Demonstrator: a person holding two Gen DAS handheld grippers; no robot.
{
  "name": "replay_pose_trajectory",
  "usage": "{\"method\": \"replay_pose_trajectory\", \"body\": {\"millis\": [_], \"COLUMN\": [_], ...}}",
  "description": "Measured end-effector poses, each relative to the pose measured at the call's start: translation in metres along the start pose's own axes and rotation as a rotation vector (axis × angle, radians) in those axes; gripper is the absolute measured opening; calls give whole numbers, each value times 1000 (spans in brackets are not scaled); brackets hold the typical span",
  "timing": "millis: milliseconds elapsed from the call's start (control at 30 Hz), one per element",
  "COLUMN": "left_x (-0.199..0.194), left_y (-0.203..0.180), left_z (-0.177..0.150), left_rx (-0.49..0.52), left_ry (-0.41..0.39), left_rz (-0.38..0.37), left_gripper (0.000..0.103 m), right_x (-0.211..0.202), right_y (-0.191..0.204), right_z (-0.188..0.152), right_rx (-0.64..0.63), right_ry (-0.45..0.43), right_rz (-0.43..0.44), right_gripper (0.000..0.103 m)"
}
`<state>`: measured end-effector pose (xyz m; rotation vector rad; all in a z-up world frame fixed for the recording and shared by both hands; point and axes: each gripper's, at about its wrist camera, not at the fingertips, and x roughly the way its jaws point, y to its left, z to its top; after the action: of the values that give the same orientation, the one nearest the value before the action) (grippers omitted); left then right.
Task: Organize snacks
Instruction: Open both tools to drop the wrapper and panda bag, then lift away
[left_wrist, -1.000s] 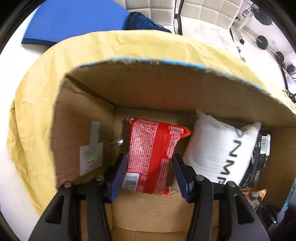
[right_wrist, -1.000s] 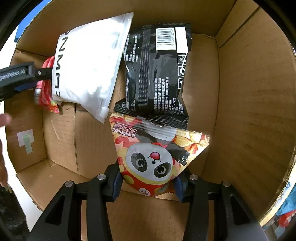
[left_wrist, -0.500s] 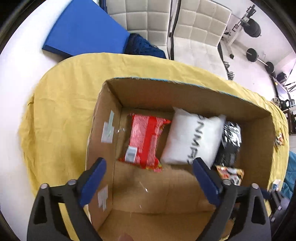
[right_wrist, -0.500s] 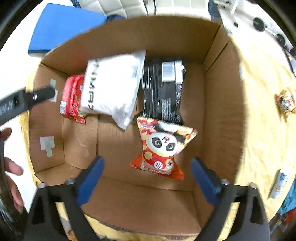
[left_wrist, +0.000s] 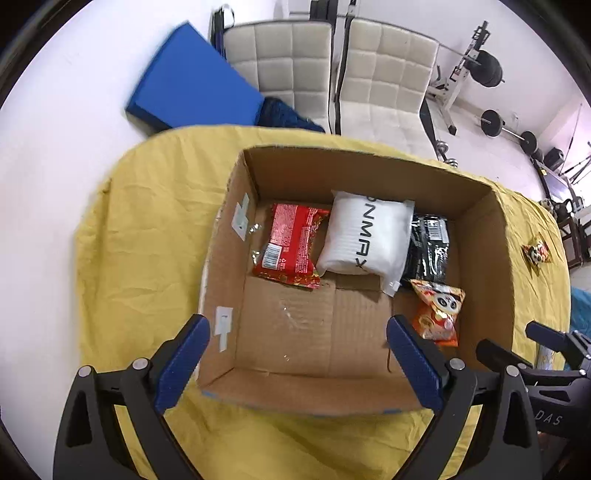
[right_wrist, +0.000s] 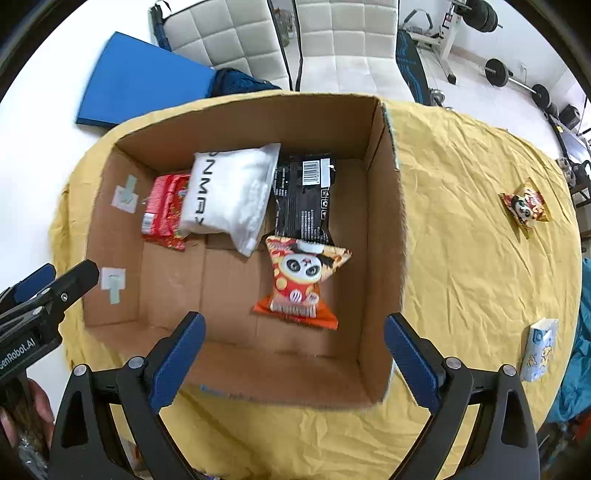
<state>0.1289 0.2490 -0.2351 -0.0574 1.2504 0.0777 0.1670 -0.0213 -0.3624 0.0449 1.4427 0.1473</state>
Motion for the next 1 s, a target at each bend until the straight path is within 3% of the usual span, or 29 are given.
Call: {"method": "replay_pose_trajectory", "body": {"millis": [533,867,1000], "left_x": [-98,-113,-108], "left_y": [-22,-56,-86], "left_z": [-39,-46,-46], "left_rx": [18,11,35], "left_ry": [-128,-129,-108], "left_rz": [-23,-54,-77], "left_gripper": [98,98,98], "right_x": [-94,-120,-127], "right_y": [-4,-33,-71], "right_z": [-61,-71,-73], "right_rx": [-40,-20,24], "right_ry": [-137,-168,-173], "right_rz": [46,89,80], "right_gripper": [99,99,99]}}
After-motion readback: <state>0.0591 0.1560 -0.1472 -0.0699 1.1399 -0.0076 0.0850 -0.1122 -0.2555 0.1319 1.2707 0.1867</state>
